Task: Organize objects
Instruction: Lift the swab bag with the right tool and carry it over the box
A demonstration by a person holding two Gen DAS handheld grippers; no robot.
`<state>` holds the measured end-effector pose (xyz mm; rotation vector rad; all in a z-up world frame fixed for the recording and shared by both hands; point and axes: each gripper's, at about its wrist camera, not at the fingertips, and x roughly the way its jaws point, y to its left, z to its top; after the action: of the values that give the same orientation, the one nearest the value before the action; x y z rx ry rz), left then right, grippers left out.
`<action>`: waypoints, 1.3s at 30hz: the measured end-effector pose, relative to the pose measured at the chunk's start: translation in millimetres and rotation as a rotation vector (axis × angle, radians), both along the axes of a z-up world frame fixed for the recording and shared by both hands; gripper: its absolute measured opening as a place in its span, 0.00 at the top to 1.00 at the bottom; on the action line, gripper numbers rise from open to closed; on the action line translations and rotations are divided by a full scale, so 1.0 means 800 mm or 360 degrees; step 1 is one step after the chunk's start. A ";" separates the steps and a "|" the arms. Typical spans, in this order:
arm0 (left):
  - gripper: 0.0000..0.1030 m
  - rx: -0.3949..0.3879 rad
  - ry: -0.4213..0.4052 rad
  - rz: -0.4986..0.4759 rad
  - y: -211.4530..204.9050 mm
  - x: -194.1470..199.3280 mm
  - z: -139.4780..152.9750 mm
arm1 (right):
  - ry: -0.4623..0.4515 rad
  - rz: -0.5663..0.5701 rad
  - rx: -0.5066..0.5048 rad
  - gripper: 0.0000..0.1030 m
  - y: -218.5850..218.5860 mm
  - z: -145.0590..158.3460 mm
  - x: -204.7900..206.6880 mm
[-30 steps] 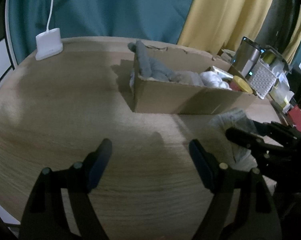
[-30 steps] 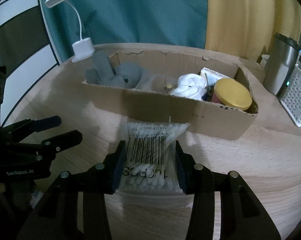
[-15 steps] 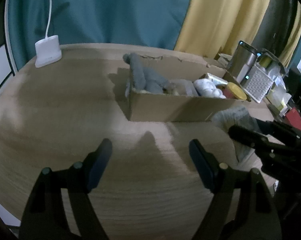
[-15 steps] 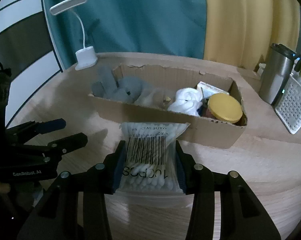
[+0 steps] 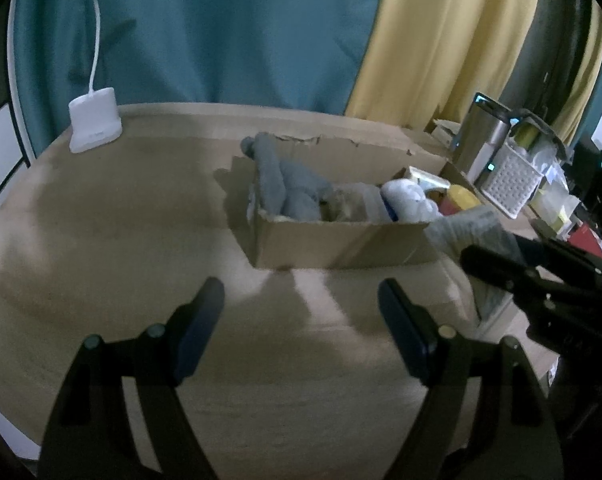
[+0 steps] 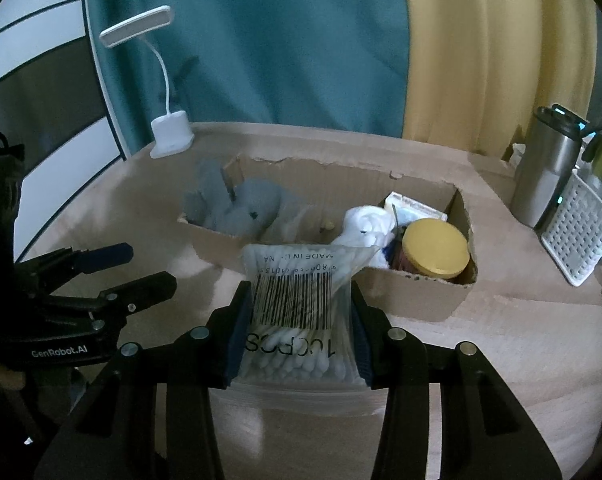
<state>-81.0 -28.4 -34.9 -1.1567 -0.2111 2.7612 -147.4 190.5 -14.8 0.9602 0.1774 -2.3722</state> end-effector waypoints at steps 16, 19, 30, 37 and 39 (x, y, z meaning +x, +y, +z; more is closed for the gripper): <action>0.22 -0.0005 0.0033 0.0003 0.001 -0.017 0.011 | 0.0023 0.0004 -0.0008 0.54 -0.006 0.015 -0.019; 0.22 0.0000 0.0033 0.0004 0.000 -0.023 0.011 | 0.0025 0.0003 -0.0003 0.54 -0.008 0.016 -0.024; 0.22 -0.0007 0.0040 0.0004 0.000 -0.043 0.014 | 0.0024 0.0003 -0.0006 0.54 -0.015 0.017 -0.041; 0.22 -0.0022 0.0031 0.0011 0.003 -0.058 0.014 | 0.0019 0.0008 -0.0017 0.54 -0.015 0.015 -0.060; 0.22 -0.0028 0.0032 0.0015 0.002 -0.063 0.014 | 0.0015 0.0009 -0.0021 0.54 -0.016 0.014 -0.066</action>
<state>-131.6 -26.4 -23.7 -1.1345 -0.1907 2.7870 -200.0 178.1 -3.7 0.9411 0.1679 -2.3703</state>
